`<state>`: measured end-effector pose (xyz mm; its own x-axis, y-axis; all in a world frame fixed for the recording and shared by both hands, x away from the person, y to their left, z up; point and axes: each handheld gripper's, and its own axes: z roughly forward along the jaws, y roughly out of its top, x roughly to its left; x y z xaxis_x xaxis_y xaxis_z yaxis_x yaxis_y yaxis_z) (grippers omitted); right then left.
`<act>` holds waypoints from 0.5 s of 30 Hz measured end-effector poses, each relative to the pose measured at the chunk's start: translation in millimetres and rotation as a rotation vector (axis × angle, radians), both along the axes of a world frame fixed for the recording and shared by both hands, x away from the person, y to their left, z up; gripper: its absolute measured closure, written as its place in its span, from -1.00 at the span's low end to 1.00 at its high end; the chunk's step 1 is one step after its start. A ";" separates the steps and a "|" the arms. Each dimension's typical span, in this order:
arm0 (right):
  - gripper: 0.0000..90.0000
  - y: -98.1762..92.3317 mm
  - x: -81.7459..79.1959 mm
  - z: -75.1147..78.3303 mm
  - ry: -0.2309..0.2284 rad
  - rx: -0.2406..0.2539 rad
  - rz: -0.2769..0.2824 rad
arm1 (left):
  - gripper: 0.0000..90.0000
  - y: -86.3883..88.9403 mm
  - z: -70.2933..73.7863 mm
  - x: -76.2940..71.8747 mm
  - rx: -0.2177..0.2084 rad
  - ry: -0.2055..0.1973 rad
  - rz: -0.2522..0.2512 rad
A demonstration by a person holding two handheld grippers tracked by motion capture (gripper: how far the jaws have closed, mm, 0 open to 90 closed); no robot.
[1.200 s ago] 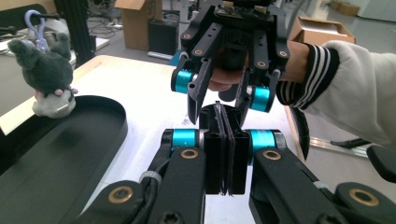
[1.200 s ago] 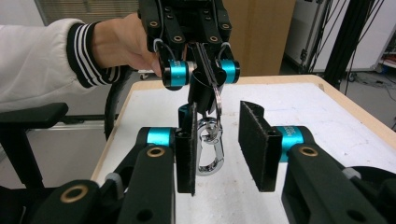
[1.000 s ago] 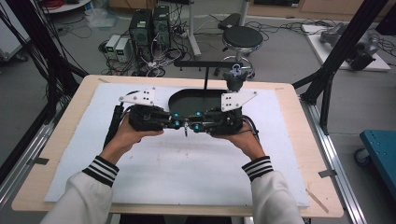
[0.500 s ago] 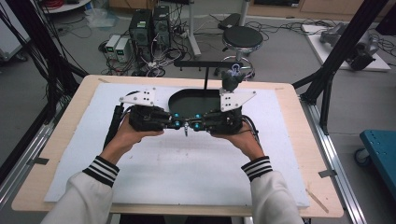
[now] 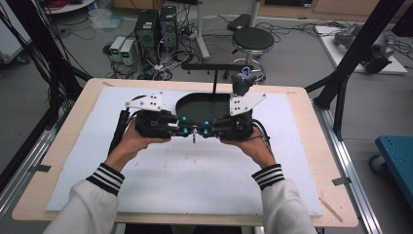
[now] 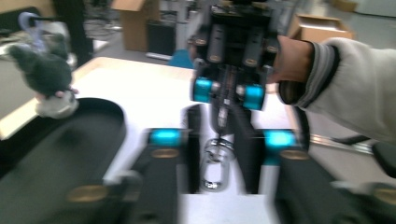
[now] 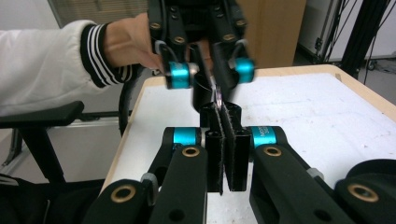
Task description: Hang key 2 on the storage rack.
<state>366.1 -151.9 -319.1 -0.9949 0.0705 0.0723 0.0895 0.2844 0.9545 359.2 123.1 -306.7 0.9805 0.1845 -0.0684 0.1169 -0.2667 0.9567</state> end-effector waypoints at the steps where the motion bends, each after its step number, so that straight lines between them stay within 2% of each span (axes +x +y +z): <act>1: 0.97 -0.1 -0.1 0.0 -0.001 -0.002 -0.004 | 0.32 0.5 -0.3 1.0 0.008 0.002 0.009; 3: 0.97 -0.6 -0.1 0.3 -0.006 -0.003 -0.013 | 0.04 0.3 -2.6 2.4 0.012 0.013 0.035; 4: 0.97 -1.5 0.1 0.7 -0.009 -0.006 -0.019 | -0.20 0.5 -3.7 2.9 0.008 0.006 0.045; 5: 0.97 -2.0 0.7 0.7 -0.008 0.000 -0.021 | -0.35 1.2 -5.8 2.6 -0.017 -0.030 0.080; 6: 0.97 -4.0 1.6 1.0 -0.011 -0.003 -0.040 | -0.78 2.2 -7.6 1.4 -0.050 -0.065 0.116; 8: 0.97 -4.7 2.3 1.0 -0.012 -0.002 -0.042 | -0.86 7.1 -9.7 1.4 -0.097 -0.095 0.154; 10: 0.97 -7.1 2.2 1.7 -0.010 -0.006 -0.057 | -0.87 11.5 -11.0 2.8 -0.093 -0.093 0.147; 12: 0.97 -8.9 2.3 2.6 -0.015 -0.005 -0.067 | -0.96 14.8 -12.3 2.4 -0.079 -0.095 0.160; 15: 0.97 -12.5 2.8 4.4 -0.021 0.001 -0.085 | -0.96 22.3 -15.3 -1.4 -0.081 -0.112 0.172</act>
<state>368.9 -164.4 -314.6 -0.9866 0.1549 0.0515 0.0932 0.2761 0.9566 357.8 145.4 -322.1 0.9375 0.3476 0.0174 0.0461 -0.1735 0.9838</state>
